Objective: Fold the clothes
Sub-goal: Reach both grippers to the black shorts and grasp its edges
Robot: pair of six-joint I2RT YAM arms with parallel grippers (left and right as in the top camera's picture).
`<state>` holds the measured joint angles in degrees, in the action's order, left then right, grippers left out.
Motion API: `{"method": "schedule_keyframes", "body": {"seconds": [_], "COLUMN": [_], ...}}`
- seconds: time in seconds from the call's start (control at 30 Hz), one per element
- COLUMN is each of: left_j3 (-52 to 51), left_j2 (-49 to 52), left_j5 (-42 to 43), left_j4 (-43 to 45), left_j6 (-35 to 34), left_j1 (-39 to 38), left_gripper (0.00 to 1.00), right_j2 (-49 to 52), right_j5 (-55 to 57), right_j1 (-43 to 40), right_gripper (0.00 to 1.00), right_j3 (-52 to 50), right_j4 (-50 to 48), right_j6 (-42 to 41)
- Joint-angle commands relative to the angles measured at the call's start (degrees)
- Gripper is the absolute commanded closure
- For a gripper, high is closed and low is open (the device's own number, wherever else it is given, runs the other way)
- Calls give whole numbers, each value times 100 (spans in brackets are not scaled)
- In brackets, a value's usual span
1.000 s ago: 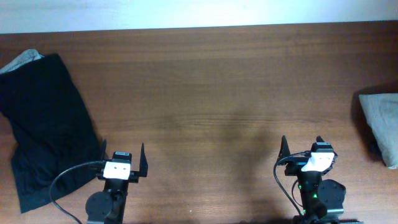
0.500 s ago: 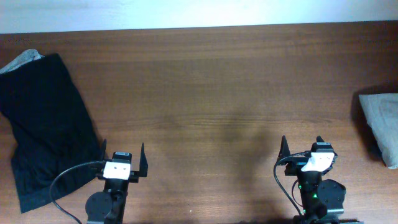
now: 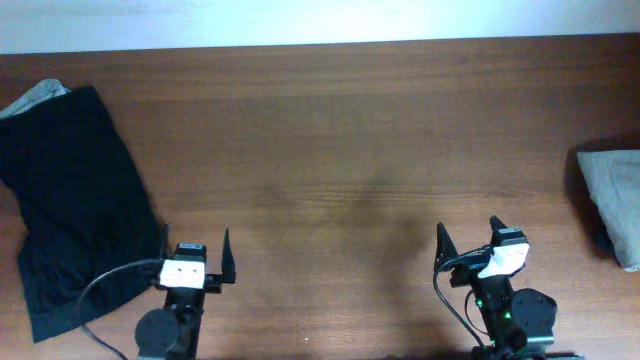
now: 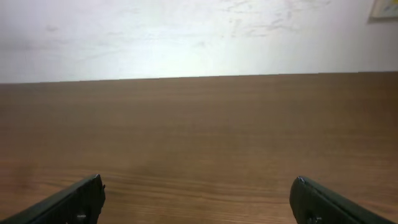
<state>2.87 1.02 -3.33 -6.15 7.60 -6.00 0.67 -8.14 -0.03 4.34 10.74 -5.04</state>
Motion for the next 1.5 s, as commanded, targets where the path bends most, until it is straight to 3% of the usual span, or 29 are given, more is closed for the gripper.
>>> {"method": "schedule_keyframes", "body": {"seconds": [0.0, 0.1, 0.17, 0.33, 0.4, 0.47, 0.5, 0.53, 0.57, 0.6, 0.7, 0.83, 0.93, 1.0, 1.07, 1.13, 1.2, 1.27, 1.37, 1.47], "left_j3": [925, 1930, 3067, 5534, 5939, 5958, 5958, 5958, 5958, 5958, 5958, 5958, 5958, 5958, 5958, 6054, 6441, 7145, 7250, 7248], "left_j2": [439, 1576, 2927, 5702, 6279, 6553, 6658, 6784, 7020, 7311, 8397, 10153, 10616, 10686, 10688, 10673, 10515, 10067, 9761, 9921], "left_j5": [-575, -664, -664, -254, -149, 745, 640, -109, -1429, -2006, -1991, -2050, -2098, -2159, -2127, -1340, -1084, -42, 798, 1453], "left_j4": [-413, -664, -1134, -2957, -3324, -3438, -3613, -3858, -4273, -4612, -4686, -3956, -3589, -3486, -3180, -3230, -3733, -4286, -4234, -3856], "left_j6": [-505, -623, -634, -632, -636, -634, -634, -780, -1810, -2616, -3165, -3185, -3182, -3178, -2863, -2411, -2378, -2116, -2098, -2492], "left_j1": [-24, -24, -24, -24, -24, -24, -22, -22, 28, 199, 726, 1300, 1635, 1832, 1956, 1954, 1950, 1838, 1309, 162], "left_gripper": [1, 1, 1, 1, 1, 1, 0, 1, 1, 1, 1, 1, 2, 16, 46, 100, 100, 100, 100, 100], "right_j2": [173, 1012, 2302, 5333, 6299, 6937, 7272, 7486, 7661, 7779, 7812, 7814, 7814, 7814, 7814, 7814, 7814, 7814, 7814, 7812], "right_j5": [-181, -337, -608, -1036, -1196, -1670, -1864, -1886, -1886, -1886, -1886, -1886, -1886, -1884, -1884, -1882, -1860, -1858, -1821, -1818], "right_j1": [-37, -37, -37, -35, -37, -35, -35, -35, -31, -31, -31, -31, -31, -31, -33, -37, -37, -37, -37, -37], "right_gripper": [1, 1, 1, 1, 1, 1, 1, 1, 1, 1, 1, 0, 0, 0, 0, 0, 0, 0, 0, 0], "right_j3": [647, 1362, 2304, 5134, 5842, 5989, 5991, 5991, 5991, 5991, 5991, 5991, 5991, 5991, 5991, 5991, 5991, 5991, 5998, 6000], "right_j4": [-9, 111, 560, 3270, 3891, 3950, 3856, 3836, 3836, 3838, 3840, 3904, 4006, 4006, 4004, 3995, 3941, 3853, 3744, 3585], "right_j6": [-461, -776, -774, -769, -772, -763, -638, -575, -575, -575, -575, -575, -575, -575, -575, -575, -575, -577, -577, -577]}}
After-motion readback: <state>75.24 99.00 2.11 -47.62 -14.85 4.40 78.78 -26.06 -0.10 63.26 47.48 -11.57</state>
